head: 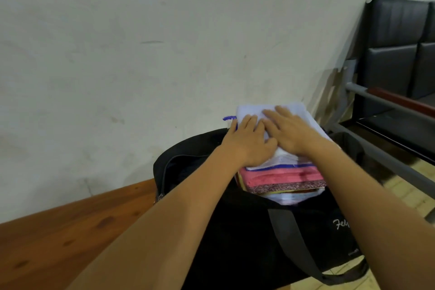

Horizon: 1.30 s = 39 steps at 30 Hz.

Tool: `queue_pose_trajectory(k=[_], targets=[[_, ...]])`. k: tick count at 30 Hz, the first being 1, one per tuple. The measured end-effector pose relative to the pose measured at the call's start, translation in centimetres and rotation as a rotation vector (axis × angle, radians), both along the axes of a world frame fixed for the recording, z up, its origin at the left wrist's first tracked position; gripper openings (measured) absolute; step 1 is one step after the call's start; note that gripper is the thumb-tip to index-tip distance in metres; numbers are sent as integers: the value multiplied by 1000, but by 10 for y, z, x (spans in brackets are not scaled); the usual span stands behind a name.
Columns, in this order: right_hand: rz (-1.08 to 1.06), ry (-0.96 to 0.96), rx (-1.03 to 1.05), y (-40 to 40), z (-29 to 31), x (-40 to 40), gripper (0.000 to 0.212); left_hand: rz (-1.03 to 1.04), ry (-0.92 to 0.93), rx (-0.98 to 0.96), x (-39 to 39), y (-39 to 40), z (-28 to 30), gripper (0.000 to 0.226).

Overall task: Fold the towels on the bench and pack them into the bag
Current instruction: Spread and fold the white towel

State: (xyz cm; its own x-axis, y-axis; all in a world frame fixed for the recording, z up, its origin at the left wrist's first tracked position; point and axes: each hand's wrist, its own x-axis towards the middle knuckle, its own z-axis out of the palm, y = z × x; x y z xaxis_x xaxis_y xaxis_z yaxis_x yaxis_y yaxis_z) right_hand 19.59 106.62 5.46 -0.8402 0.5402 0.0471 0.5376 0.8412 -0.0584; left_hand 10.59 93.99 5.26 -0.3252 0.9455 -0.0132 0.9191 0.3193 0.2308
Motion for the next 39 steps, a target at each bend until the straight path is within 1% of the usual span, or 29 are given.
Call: queue_pose_trajectory(k=[2, 4, 5, 6, 8, 11, 12, 14, 15, 16, 17, 19, 20, 21, 22, 25, 26, 28, 30, 33, 36, 39], targets=[[-3, -63, 10, 2, -20, 0, 101, -21, -91, -28, 1, -4, -9, 68], [-36, -69, 32, 4, -31, 2, 124, -38, -145, -13, 0, -11, -10, 70], [-36, -84, 53, 3, -32, 1, 130, -44, -168, -5, -2, -14, -9, 70], [-28, -98, 65, 1, -32, 0, 130, -47, -198, 0, -2, -18, -7, 70], [-30, -121, 64, -4, -29, 0, 126, -59, -269, -3, -7, -26, -6, 70], [-25, -144, 80, -8, -30, 0, 134, -73, -386, 37, -19, -36, -5, 65], [-27, -140, 80, -8, -30, 0, 131, -58, -415, 91, -26, -37, -5, 59], [-44, -107, 67, -11, -28, 0, 114, 8, -415, 276, -40, -39, -6, 39], [-45, -93, 58, -13, -26, 1, 109, 39, -369, 346, -48, -38, -8, 31], [-42, -85, 50, -14, -25, 2, 105, 57, -283, 341, -53, -39, -9, 25], [-46, -81, 38, -16, -24, 2, 101, 64, -154, 251, -57, -39, -13, 27], [-58, -62, 23, -18, -24, 3, 93, 75, 102, -9, -63, -39, -26, 50], [-61, -56, 15, -18, -24, 3, 91, 83, 184, -91, -66, -37, -35, 60], [-58, -51, 16, -19, -24, 2, 90, 97, 238, -113, -68, -35, -42, 62], [-55, -54, 18, -17, -26, 2, 92, 112, 274, -105, -70, -31, -48, 60], [-46, -51, 32, -14, -29, 2, 107, 94, 410, -66, -74, -20, -54, 46], [-49, -48, 35, -15, -29, 3, 103, 69, 451, -71, -73, -17, -54, 42], [-58, -30, 24, -16, -29, 2, 90, 28, 483, -102, -67, -13, -52, 36], [-63, -23, 8, -17, -29, 3, 86, 29, 484, -142, -66, -10, -53, 31], [-60, -15, -3, -17, -30, 4, 84, 109, 439, -156, -74, -9, -51, 27], [-54, -16, -9, -17, -30, 5, 81, 162, 314, -65, -80, -9, -39, 30], [-44, -22, -24, -17, -30, 6, 83, 216, 238, 140, -90, -4, -16, 22]])
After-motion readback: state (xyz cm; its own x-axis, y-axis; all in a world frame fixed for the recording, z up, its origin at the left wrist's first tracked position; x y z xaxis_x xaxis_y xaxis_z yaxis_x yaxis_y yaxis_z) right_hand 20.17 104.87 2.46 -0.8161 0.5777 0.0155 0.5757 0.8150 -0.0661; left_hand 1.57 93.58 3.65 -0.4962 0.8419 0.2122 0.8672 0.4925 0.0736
